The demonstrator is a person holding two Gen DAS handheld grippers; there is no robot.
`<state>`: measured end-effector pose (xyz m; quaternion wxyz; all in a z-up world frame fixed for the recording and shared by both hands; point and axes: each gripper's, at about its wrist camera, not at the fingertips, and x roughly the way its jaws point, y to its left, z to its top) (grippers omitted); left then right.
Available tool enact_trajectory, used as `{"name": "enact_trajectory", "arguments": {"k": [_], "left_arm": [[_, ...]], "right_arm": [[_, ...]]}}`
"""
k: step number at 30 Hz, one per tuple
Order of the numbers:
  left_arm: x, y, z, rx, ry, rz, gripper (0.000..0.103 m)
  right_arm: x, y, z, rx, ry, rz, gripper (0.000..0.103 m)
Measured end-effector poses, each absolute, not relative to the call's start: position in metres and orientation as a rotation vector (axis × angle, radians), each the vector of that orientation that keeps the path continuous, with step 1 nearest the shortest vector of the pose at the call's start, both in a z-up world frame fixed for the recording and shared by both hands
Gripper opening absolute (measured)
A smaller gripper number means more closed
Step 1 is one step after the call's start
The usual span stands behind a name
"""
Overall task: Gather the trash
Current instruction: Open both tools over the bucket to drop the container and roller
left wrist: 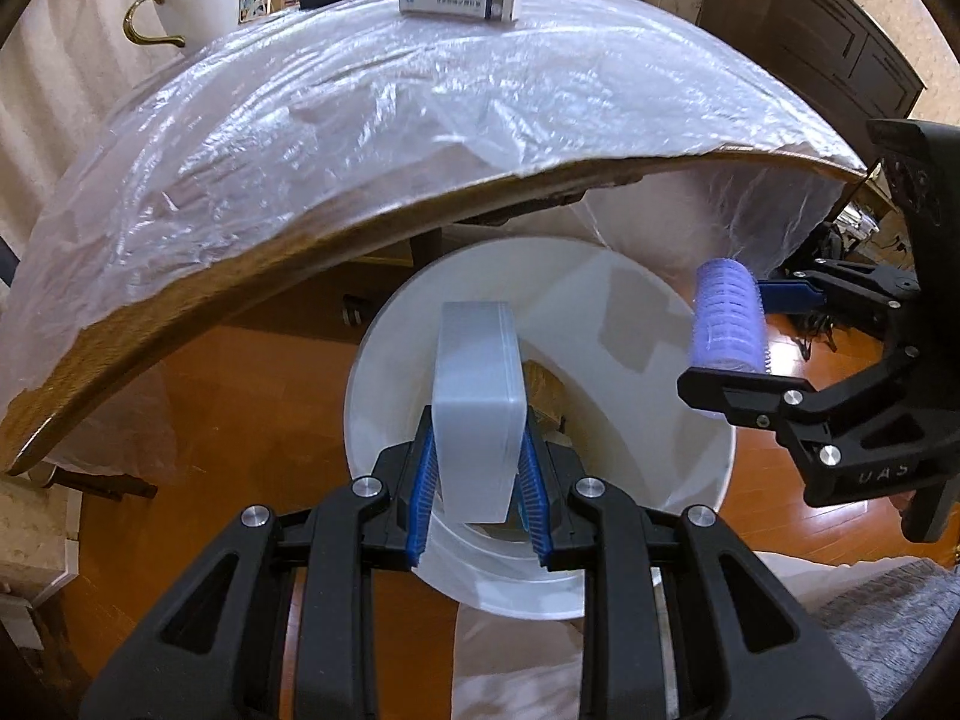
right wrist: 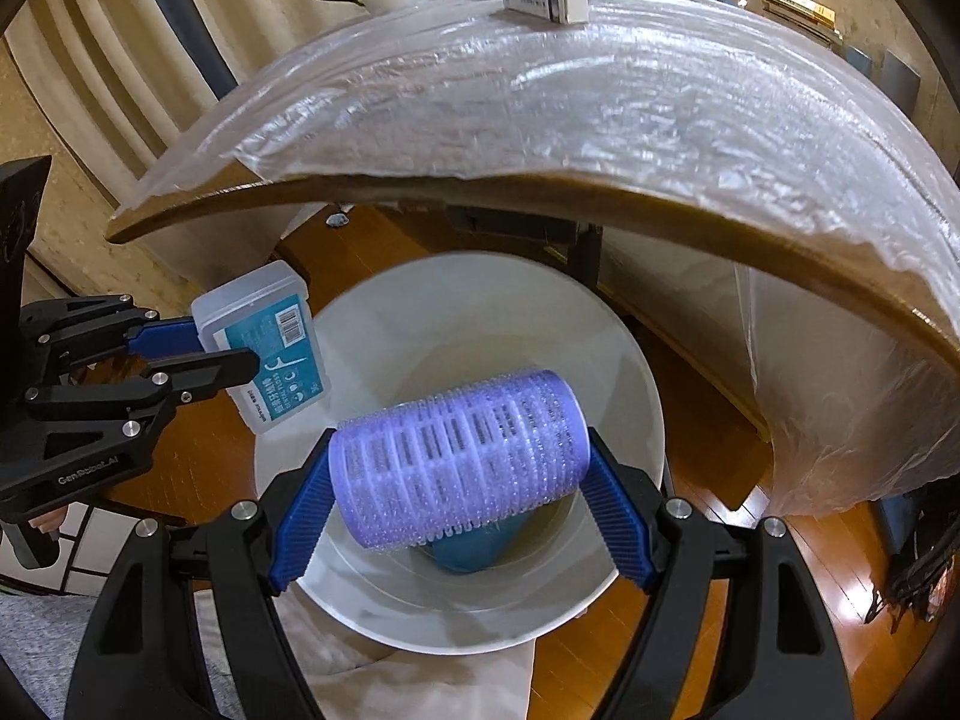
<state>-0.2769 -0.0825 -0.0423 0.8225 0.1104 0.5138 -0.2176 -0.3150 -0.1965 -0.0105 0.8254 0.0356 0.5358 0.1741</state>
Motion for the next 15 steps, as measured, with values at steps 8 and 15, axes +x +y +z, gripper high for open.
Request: {"name": "enact_trajectory", "arguments": {"k": [8, 15], "left_arm": [[-0.274, -0.085, -0.052, 0.250, 1.104, -0.456, 0.028], [-0.270, -0.082, -0.055, 0.219, 1.109, -0.426, 0.062]], "right_arm": [[-0.311, -0.194, -0.021, 0.071, 1.161, 0.350, 0.076], [-0.306, -0.194, -0.025, 0.080, 1.181, 0.321, 0.083]]}}
